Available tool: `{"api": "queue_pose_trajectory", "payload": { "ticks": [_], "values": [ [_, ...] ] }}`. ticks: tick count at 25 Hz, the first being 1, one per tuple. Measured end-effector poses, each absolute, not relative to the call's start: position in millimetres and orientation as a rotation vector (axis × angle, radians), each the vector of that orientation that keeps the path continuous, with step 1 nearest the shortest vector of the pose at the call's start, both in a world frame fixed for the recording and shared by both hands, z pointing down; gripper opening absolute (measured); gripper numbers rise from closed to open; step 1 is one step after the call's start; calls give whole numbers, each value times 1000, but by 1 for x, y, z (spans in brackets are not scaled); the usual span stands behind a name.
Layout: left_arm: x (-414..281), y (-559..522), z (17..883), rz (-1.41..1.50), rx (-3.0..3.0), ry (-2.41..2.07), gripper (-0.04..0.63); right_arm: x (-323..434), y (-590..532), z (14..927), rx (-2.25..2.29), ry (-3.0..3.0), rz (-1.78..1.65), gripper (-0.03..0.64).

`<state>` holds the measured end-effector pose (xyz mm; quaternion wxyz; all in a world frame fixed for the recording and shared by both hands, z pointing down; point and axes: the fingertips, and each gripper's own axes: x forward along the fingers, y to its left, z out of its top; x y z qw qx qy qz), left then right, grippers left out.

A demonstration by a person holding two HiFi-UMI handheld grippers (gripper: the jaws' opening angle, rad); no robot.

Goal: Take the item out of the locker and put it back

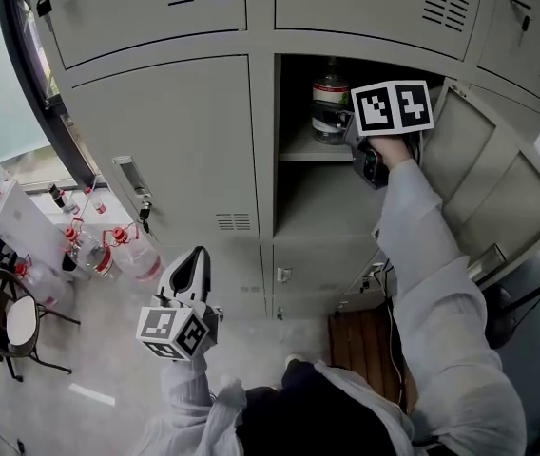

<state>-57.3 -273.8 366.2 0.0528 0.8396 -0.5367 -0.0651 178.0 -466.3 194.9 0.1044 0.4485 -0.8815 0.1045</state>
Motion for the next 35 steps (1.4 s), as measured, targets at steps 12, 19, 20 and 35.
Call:
{"api": "queue_pose_trajectory", "payload": {
  "ticks": [12, 19, 20, 35],
  "values": [
    [-48, -297, 369, -172, 2580, -1606, 8, 238, -556, 185, 1748, -2437, 236, 307],
    [-40, -299, 378, -112, 2596, -1585, 8, 248, -589, 206, 1762, -2372, 250, 308],
    [-40, -300, 380, -110, 2591, -1586, 8, 248, -592, 208, 1763, -2372, 255, 307],
    [-41, -292, 387, -108, 2566, -1568, 8, 257, -584, 204, 1865, -2398, 261, 360]
  ]
}}
